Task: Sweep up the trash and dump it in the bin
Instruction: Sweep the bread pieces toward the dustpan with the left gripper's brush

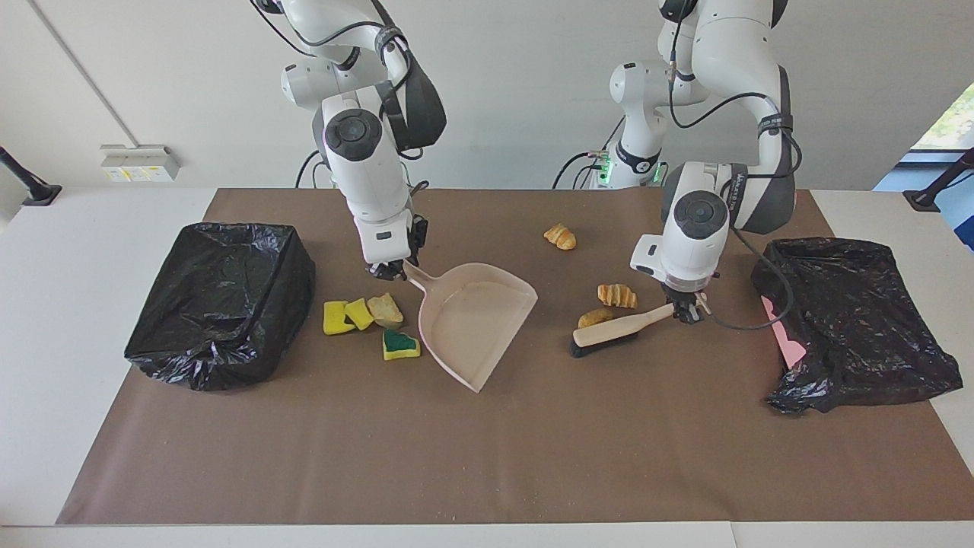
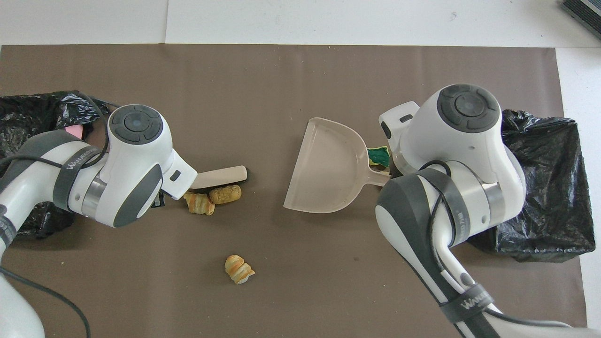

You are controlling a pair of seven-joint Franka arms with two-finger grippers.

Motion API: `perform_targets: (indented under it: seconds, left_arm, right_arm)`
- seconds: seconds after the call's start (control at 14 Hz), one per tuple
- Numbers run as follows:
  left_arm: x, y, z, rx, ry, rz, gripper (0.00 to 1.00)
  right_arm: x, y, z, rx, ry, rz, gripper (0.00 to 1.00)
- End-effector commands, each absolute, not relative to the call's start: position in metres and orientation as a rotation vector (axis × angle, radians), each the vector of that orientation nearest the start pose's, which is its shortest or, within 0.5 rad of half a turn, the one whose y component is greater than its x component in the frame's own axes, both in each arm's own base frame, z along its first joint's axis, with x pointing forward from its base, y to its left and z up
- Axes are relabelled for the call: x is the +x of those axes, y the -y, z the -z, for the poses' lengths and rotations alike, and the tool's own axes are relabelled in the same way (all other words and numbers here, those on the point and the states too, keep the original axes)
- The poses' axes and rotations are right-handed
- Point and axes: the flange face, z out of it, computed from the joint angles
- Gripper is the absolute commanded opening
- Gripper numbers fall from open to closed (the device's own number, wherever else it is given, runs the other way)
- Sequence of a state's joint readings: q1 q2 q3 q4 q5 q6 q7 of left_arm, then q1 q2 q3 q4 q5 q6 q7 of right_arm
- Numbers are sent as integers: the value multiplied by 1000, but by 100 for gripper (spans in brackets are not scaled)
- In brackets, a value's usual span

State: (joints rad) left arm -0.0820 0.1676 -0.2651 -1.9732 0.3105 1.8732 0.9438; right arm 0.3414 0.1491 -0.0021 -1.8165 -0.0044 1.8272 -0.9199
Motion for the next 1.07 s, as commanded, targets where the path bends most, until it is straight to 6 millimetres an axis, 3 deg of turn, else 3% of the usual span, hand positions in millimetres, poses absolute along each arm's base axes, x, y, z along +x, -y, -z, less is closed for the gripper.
perform_targets:
  seconds: [0.0,0.21,0.36,0.43,0.64,0.79,1.0]
  left_arm:
    - [497,170,-393,-2208,-1923,-498,0]
    - [485,164,-435,-2324,-1776,-412,0]
    - [469,154,-448,-2500,-1428,-440,0]
    - [462,150,-446,-2569,-1246,-467,0]
    - [437,132,-432,-2614,-1091,-448,0]
    - [419,121,-422,-2728,-757,-448,0]
    - [404,117,-416,-2820,-426,-434,0]
  right_arm:
    - [520,-200,-423,-2403,2050,-216,0]
    - [515,-214,-413,-2395,2126,-197,0]
    - [514,-218,-402,-2393,2134,-198,0]
    - [511,-227,-398,-2389,2148,-188,0]
    - [512,-233,-397,-2391,2157,-156,0]
    - [507,-246,-386,-2388,2164,-174,0]
    - [505,-250,-381,-2408,2145,-167,0]
